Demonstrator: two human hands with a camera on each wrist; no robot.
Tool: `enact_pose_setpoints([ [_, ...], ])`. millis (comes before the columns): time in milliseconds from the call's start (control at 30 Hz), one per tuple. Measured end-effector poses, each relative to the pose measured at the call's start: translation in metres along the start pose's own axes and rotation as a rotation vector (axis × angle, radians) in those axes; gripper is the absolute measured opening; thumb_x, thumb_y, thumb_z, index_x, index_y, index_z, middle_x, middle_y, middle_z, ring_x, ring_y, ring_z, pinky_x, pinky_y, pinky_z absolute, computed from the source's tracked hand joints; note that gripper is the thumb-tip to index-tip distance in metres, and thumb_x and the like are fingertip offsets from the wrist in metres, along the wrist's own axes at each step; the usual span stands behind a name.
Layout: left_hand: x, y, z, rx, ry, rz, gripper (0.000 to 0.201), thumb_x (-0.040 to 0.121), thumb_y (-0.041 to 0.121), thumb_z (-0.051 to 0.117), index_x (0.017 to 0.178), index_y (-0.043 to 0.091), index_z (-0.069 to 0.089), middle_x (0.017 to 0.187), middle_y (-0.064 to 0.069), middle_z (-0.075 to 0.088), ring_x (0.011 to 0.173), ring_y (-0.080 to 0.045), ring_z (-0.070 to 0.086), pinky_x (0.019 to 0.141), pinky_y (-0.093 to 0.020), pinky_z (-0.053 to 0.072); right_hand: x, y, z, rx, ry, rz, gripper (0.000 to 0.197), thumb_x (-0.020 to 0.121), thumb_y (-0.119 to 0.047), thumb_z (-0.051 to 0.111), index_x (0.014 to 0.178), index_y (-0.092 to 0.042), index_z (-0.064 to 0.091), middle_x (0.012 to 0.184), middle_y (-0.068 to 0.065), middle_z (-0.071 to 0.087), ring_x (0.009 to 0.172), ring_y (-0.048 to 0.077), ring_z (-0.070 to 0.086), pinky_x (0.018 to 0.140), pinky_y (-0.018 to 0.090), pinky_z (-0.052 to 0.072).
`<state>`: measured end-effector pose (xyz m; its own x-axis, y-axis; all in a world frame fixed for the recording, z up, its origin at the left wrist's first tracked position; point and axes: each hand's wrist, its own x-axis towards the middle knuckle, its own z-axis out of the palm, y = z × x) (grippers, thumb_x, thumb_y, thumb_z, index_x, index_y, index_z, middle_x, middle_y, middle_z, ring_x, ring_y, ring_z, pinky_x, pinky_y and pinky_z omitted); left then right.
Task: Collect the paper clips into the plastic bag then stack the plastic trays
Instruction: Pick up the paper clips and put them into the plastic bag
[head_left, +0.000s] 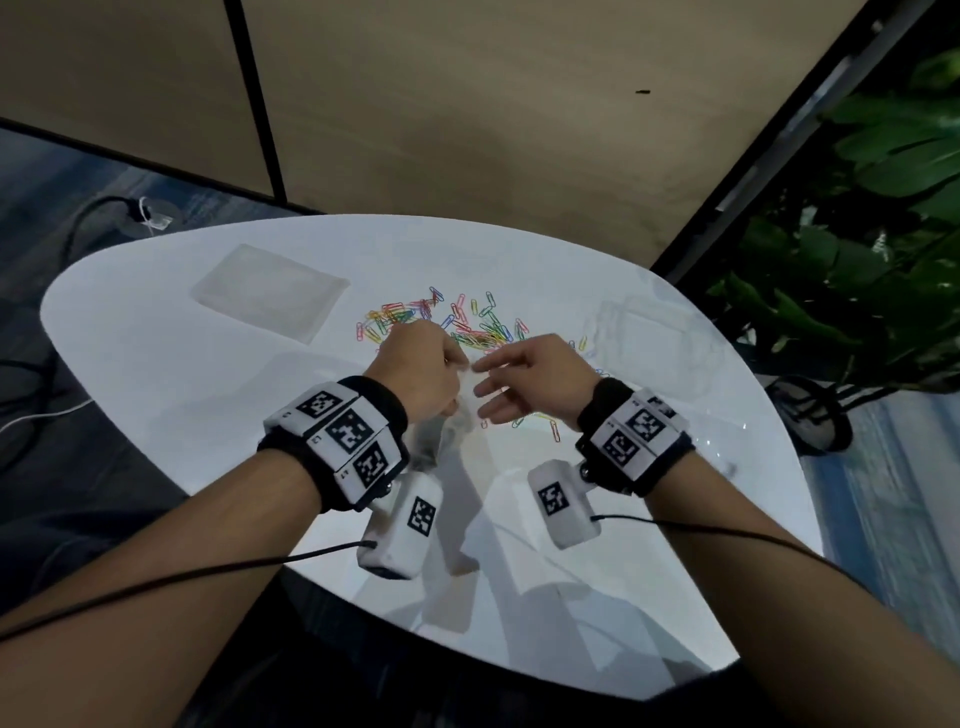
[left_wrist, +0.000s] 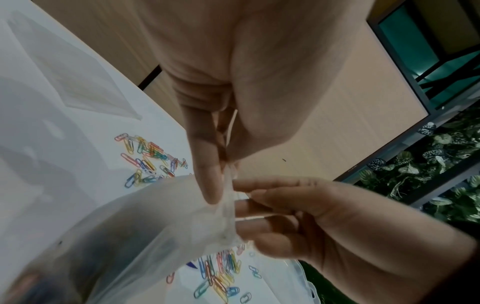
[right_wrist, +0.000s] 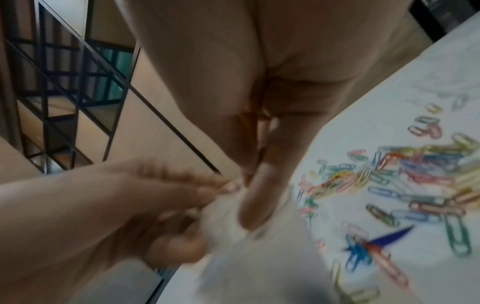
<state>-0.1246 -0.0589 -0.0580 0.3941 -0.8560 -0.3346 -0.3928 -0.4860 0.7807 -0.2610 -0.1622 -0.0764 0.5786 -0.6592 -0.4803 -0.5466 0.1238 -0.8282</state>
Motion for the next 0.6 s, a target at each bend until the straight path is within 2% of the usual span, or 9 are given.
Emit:
enact_pose_setpoints([
  [67, 0.001, -0.004, -0.008, -0.021, 0.015, -0.008, 0.025, 0.096, -0.003, 0.052, 0.111, 0.002, 0.072, 0.106, -0.017, 0.072, 0.07, -0.03, 0.077, 0.073, -0.041, 0.065, 0.014, 0.003, -0.024, 0.024, 0.071, -0.007, 0.021, 0.094, 0.003, 0.05, 0.102, -0.002, 0.069, 0.085, 0.019, 0.073, 0.07, 0.032, 0.072, 0.063, 0.034, 0.06],
  [133, 0.001, -0.01, -0.015, -0.023, 0.018, -0.008, 0.025, 0.097, -0.003, 0.051, 0.112, 0.0, 0.071, 0.113, -0.014, 0.07, 0.071, -0.031, 0.077, 0.073, -0.041, 0.065, 0.041, 0.022, -0.048, -0.089, 0.212, -0.001, 0.023, 0.094, -0.005, 0.053, 0.109, -0.007, 0.07, 0.095, 0.014, 0.074, 0.086, 0.033, 0.072, 0.079, 0.041, 0.06],
  [200, 0.001, -0.016, -0.021, -0.02, 0.024, -0.009, 0.025, 0.097, -0.002, 0.052, 0.113, 0.001, 0.07, 0.117, -0.013, 0.067, 0.071, -0.031, 0.077, 0.074, -0.042, 0.065, 0.069, 0.045, -0.068, -0.433, 0.308, 0.065, 0.031, 0.096, -0.019, 0.053, 0.125, -0.019, 0.063, 0.122, 0.009, 0.066, 0.112, 0.032, 0.063, 0.101, 0.04, 0.049],
  [233, 0.001, -0.019, -0.024, -0.007, 0.029, -0.006, 0.025, 0.097, 0.0, 0.052, 0.113, 0.003, 0.071, 0.118, -0.012, 0.067, 0.07, -0.031, 0.077, 0.075, -0.041, 0.065, 0.079, 0.056, -0.076, -0.579, 0.341, 0.101, 0.038, 0.097, -0.024, 0.052, 0.135, -0.02, 0.055, 0.137, 0.008, 0.057, 0.125, 0.03, 0.054, 0.108, 0.036, 0.041],
  [300, 0.002, -0.024, -0.029, 0.031, 0.033, -0.001, 0.027, 0.096, 0.001, 0.051, 0.113, 0.006, 0.072, 0.114, -0.011, 0.069, 0.068, -0.028, 0.077, 0.078, -0.039, 0.064, 0.094, 0.075, -0.081, -0.637, 0.358, 0.165, 0.051, 0.099, -0.028, 0.049, 0.147, -0.016, 0.038, 0.152, 0.009, 0.04, 0.139, 0.028, 0.039, 0.116, 0.035, 0.029],
  [367, 0.002, -0.026, -0.032, 0.042, 0.035, -0.002, 0.028, 0.095, 0.001, 0.051, 0.112, 0.008, 0.073, 0.108, -0.01, 0.071, 0.067, -0.027, 0.077, 0.079, -0.037, 0.064, 0.101, 0.088, -0.079, -0.626, 0.383, 0.177, 0.052, 0.101, -0.027, 0.043, 0.15, -0.013, 0.032, 0.153, 0.012, 0.038, 0.139, 0.031, 0.038, 0.116, 0.038, 0.029],
  [433, 0.003, -0.027, -0.035, 0.042, 0.041, 0.0, 0.027, 0.095, 0.002, 0.052, 0.111, 0.008, 0.073, 0.102, -0.01, 0.071, 0.066, -0.026, 0.077, 0.078, -0.037, 0.064, 0.102, 0.09, -0.068, -0.684, 0.388, 0.116, 0.049, 0.102, -0.028, 0.038, 0.149, -0.015, 0.035, 0.149, 0.013, 0.043, 0.135, 0.033, 0.043, 0.113, 0.038, 0.033],
  [500, 0.004, -0.028, -0.035, 0.049, 0.034, 0.005, 0.027, 0.095, 0.002, 0.051, 0.11, 0.007, 0.073, 0.095, -0.01, 0.071, 0.066, -0.027, 0.077, 0.078, -0.038, 0.064, 0.099, 0.085, -0.055, -0.79, 0.318, -0.002, 0.045, 0.101, -0.029, 0.041, 0.144, -0.016, 0.042, 0.14, 0.012, 0.052, 0.126, 0.034, 0.051, 0.105, 0.037, 0.039],
  [600, 0.003, -0.026, -0.032, 0.044, 0.022, 0.007, 0.028, 0.094, 0.001, 0.051, 0.11, 0.007, 0.073, 0.089, -0.011, 0.071, 0.067, -0.028, 0.077, 0.079, -0.038, 0.064, 0.091, 0.084, -0.043, -1.014, 0.197, -0.116, 0.04, 0.094, -0.019, 0.05, 0.134, -0.016, 0.054, 0.129, 0.007, 0.057, 0.119, 0.033, 0.055, 0.097, 0.034, 0.044],
])
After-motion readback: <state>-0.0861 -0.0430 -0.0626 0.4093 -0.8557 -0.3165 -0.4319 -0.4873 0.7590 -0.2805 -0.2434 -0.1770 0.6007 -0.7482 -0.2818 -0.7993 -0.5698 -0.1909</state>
